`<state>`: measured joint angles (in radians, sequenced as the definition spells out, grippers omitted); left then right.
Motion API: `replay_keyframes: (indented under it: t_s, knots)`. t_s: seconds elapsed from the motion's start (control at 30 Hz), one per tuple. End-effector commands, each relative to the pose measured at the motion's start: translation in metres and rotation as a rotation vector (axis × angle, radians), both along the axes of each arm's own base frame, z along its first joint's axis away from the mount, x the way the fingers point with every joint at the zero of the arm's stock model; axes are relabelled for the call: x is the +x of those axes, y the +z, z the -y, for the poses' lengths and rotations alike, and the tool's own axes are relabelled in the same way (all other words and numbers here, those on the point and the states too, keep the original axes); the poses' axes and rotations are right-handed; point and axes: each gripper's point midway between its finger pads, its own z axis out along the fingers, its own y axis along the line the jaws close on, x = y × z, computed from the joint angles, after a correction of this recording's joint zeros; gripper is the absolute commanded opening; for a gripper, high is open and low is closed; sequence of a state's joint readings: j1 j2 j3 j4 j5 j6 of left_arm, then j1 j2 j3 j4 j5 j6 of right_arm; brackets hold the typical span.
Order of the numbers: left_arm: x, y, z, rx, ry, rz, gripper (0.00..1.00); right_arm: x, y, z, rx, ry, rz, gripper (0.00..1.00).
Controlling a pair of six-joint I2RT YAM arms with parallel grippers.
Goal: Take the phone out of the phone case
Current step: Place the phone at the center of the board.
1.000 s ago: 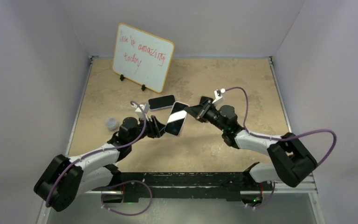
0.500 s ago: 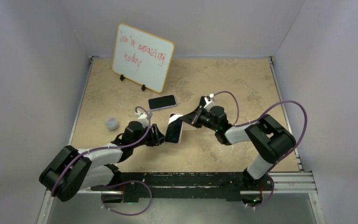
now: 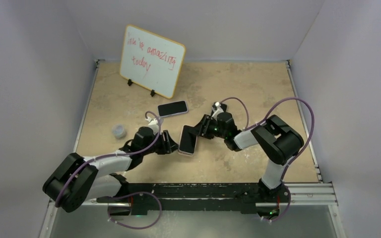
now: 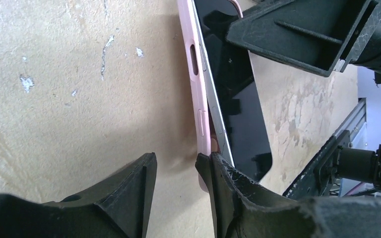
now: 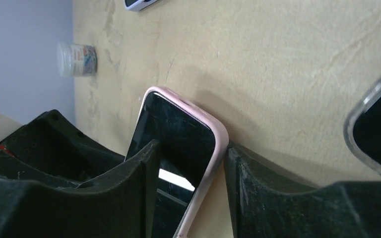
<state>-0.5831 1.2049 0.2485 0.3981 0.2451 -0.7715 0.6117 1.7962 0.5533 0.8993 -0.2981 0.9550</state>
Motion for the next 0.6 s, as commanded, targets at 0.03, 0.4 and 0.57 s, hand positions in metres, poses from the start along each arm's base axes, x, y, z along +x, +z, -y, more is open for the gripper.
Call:
replay_keyframes:
  t_s: [0.03,0.4,0.57]
  knots:
    - [0.02,0.038,0.021,-0.105,-0.02,0.094,0.45,0.002,0.006,0.0,-0.163,0.102,0.125,0.53]
    - [0.02,0.031,0.015,-0.062,0.0,0.079,0.4,-0.013,0.017,0.03,-0.508,0.237,0.343,0.65]
    - [0.02,0.038,0.006,-0.048,0.038,0.099,0.26,-0.034,0.044,0.017,-0.576,0.338,0.52,0.66]
